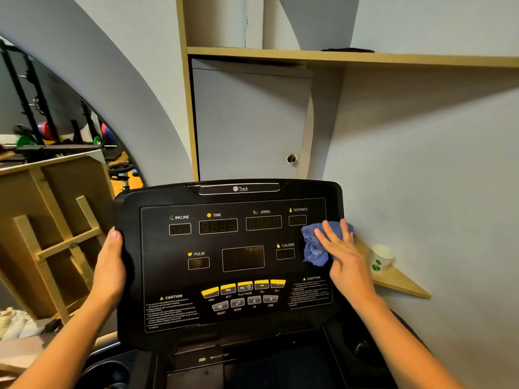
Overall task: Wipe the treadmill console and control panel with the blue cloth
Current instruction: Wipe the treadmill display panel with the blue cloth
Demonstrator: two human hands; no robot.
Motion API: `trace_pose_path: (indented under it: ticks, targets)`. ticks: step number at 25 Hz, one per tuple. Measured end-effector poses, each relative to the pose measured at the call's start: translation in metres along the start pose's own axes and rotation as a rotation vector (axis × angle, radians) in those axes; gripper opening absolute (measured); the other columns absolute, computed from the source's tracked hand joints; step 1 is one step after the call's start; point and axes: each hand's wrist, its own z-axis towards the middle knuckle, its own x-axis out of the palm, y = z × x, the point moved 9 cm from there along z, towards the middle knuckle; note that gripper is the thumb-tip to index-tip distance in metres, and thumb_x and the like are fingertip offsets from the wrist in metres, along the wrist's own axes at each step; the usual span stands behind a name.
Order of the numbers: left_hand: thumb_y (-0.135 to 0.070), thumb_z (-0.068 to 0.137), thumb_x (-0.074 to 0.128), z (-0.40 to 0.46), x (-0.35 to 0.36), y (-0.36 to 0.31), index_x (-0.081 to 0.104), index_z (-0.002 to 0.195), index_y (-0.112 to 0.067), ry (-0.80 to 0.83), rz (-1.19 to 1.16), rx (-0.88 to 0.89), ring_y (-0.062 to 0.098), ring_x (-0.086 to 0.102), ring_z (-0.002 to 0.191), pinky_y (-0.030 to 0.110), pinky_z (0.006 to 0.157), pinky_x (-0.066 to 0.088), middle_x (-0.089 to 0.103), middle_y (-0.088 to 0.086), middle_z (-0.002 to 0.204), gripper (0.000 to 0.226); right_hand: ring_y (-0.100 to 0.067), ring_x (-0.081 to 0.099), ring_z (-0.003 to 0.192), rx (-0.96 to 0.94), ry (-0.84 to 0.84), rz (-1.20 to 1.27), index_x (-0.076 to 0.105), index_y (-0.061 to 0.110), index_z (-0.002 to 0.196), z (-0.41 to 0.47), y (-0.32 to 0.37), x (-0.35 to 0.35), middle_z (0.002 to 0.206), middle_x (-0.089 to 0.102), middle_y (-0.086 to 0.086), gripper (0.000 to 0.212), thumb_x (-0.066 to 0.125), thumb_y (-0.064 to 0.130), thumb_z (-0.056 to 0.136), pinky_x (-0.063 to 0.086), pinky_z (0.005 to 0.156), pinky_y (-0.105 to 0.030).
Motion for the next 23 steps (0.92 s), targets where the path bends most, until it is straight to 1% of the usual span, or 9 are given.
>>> trace_pose_path:
  ticks: [3,6,9,11,14,16,18,20,23]
  targets:
    - [-0.061,0.099,0.033,0.000,-0.002,0.004,0.049,0.144,-0.022,-0.018,-0.040,-0.033,0.016,0.046,0.134,0.044,0.116,0.029,0.054,0.001,0.143,0.061,-0.031,0.012,0.153,0.042,-0.078,-0.007,0.054,0.020,0.143,0.034,0.007,-0.006,0.156,0.042,0.001,0.079,0.048,-0.027,0.080,0.026,0.116,-0.063]
    - [-0.039,0.107,0.028,-0.003,0.004,-0.004,0.059,0.114,-0.036,-0.005,-0.072,-0.023,-0.006,0.058,0.103,0.022,0.092,0.041,0.062,-0.012,0.115,0.031,-0.033,0.010,0.153,0.104,-0.138,-0.007,0.047,0.023,0.146,0.062,0.010,-0.007,0.158,0.037,0.004,0.082,0.043,-0.026,0.081,0.019,0.120,-0.060]
    - [-0.029,0.108,0.027,-0.006,0.011,-0.011,0.057,0.111,-0.032,0.009,-0.109,-0.007,-0.015,0.061,0.089,0.006,0.075,0.045,0.061,-0.011,0.110,0.030,-0.031,0.003,0.152,0.181,-0.198,-0.018,0.045,0.022,0.149,0.079,0.014,-0.005,0.159,0.033,0.001,0.080,0.043,-0.023,0.083,0.009,0.122,-0.058]
    - [-0.032,0.108,0.028,-0.005,0.009,-0.009,0.057,0.118,-0.030,0.014,-0.127,-0.006,-0.009,0.062,0.097,0.010,0.081,0.046,0.062,-0.009,0.114,0.031,-0.030,0.001,0.151,0.234,-0.223,-0.020,0.043,0.023,0.150,0.084,0.019,-0.001,0.160,0.031,0.001,0.073,0.045,-0.016,0.089,0.006,0.122,-0.059]
    - [-0.043,0.106,0.029,-0.002,0.006,-0.003,0.056,0.125,-0.032,0.026,-0.120,-0.014,0.002,0.060,0.111,0.030,0.099,0.043,0.064,-0.007,0.122,0.035,-0.037,0.000,0.152,0.300,-0.249,-0.022,0.036,0.024,0.154,0.090,0.030,0.006,0.163,0.025,0.000,0.069,0.045,-0.010,0.094,0.002,0.121,-0.060]
    - [-0.041,0.106,0.028,-0.001,0.008,-0.001,0.057,0.122,-0.034,0.046,-0.128,-0.019,-0.002,0.063,0.105,0.027,0.096,0.045,0.064,-0.006,0.120,0.033,-0.039,-0.002,0.152,0.354,-0.258,-0.021,0.030,0.024,0.156,0.092,0.039,0.013,0.165,0.018,0.000,0.068,0.042,-0.007,0.097,-0.001,0.120,-0.060]
    - [-0.035,0.107,0.027,-0.003,0.012,-0.005,0.055,0.118,-0.036,0.051,-0.157,-0.030,-0.014,0.062,0.094,0.012,0.083,0.046,0.062,-0.011,0.115,0.029,-0.039,-0.005,0.152,0.393,-0.258,-0.025,0.024,0.023,0.158,0.095,0.052,0.023,0.167,0.012,-0.002,0.064,0.040,0.001,0.100,-0.002,0.120,-0.061]
    - [-0.031,0.108,0.027,-0.005,0.013,-0.009,0.050,0.115,-0.040,0.049,-0.157,-0.018,-0.024,0.057,0.088,0.002,0.075,0.041,0.058,-0.020,0.111,0.026,-0.041,-0.006,0.152,0.425,-0.248,-0.050,0.018,0.020,0.159,0.097,0.068,0.036,0.168,0.007,-0.004,0.061,0.036,0.018,0.101,-0.003,0.120,-0.062]
    - [-0.037,0.107,0.028,-0.001,0.009,-0.004,0.053,0.119,-0.043,0.058,-0.131,-0.018,-0.016,0.059,0.100,0.014,0.084,0.042,0.062,-0.015,0.117,0.029,-0.040,-0.009,0.152,0.436,-0.217,-0.065,0.010,0.018,0.160,0.097,0.098,0.057,0.168,-0.001,-0.006,0.076,0.023,0.047,0.091,-0.006,0.120,-0.060]
